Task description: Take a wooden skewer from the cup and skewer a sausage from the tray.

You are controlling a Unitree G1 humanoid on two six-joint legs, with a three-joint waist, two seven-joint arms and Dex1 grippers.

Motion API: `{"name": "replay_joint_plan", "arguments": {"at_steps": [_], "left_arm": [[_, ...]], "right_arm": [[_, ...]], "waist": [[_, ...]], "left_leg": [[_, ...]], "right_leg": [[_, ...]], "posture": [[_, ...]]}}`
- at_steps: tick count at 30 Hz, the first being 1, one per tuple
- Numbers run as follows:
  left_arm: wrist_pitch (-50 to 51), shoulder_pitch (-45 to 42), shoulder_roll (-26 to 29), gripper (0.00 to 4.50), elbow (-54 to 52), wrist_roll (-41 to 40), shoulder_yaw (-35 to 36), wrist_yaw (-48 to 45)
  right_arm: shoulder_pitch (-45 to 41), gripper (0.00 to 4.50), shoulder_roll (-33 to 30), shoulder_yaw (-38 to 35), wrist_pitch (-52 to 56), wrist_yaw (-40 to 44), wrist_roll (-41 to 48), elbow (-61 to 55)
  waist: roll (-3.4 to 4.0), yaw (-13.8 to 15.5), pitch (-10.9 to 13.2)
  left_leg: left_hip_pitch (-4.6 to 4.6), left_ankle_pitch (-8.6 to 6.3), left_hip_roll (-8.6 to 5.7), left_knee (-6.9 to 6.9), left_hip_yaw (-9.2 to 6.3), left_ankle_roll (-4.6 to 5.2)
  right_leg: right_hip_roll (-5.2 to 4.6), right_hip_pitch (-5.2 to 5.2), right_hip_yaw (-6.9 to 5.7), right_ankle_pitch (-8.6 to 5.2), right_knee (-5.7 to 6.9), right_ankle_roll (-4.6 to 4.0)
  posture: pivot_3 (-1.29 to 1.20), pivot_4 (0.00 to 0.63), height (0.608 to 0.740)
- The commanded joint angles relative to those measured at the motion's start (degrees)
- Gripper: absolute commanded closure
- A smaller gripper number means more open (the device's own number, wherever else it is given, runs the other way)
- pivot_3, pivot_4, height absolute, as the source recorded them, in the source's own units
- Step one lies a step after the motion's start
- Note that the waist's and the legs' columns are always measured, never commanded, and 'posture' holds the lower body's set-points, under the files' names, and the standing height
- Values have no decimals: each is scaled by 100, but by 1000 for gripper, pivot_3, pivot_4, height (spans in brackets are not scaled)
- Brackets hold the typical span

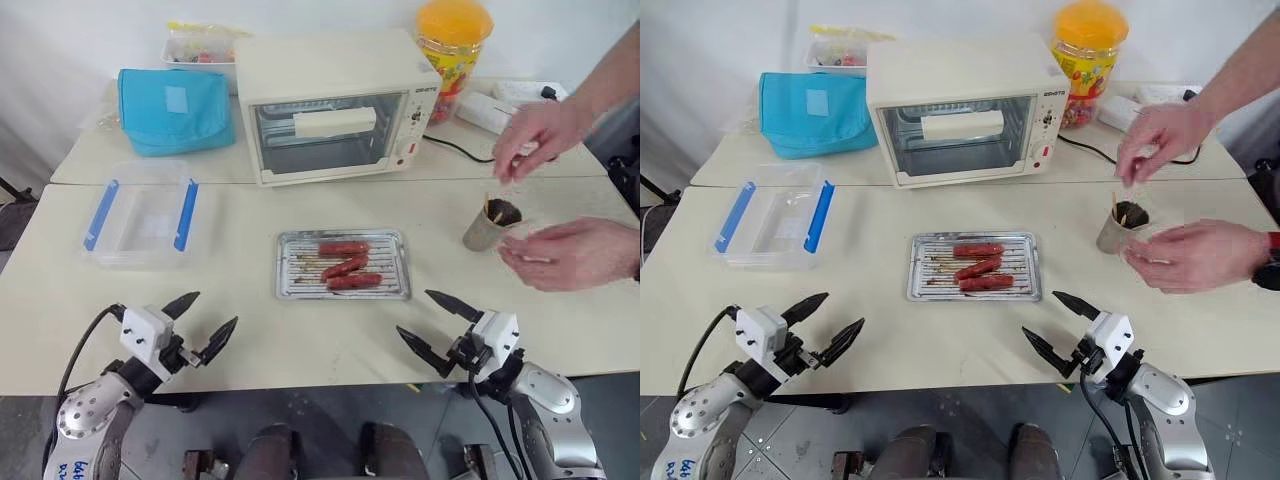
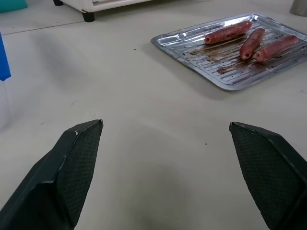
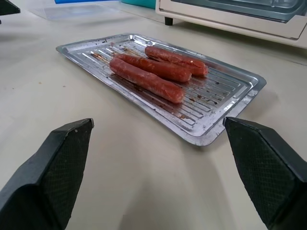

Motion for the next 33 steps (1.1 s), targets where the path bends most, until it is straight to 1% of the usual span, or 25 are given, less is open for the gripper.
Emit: {"name": "replay_joint_plan", "arguments": {"at_steps": [1,9,15,33], "left_arm": [[-98,-61,-3,22,42,48,-68,-15],[-146,-219,-13,22,200,78,-197,-14],[-188,-132,-38,22,163,85,-185,5],[-259,-96,-125,22,133,145,-198,149]], "right_arm": [[30,0,-16,-101,-124,-41,-1,-37],[161,0,-39,-140,-145,-115,16,-115],[181,0,-64,-151,-135,-96,43,-130],[20,0,-18,-63,-187,-20,14,42]], "waist": [[0,1,0],[0,0,0],[0,0,0],[0,1,0]], "left_leg": [[0,0,0,0,0,0],[0,0,-1,0,1,0],[0,0,0,0,0,0],[0,0,0,0,0,0]], "right_leg": [[0,0,0,0,0,0],[0,0,0,0,1,0],[0,0,0,0,1,0],[0,0,-1,0,1,0]], "posture": [[0,150,740],[0,150,740],[0,150,740],[0,150,740]]}}
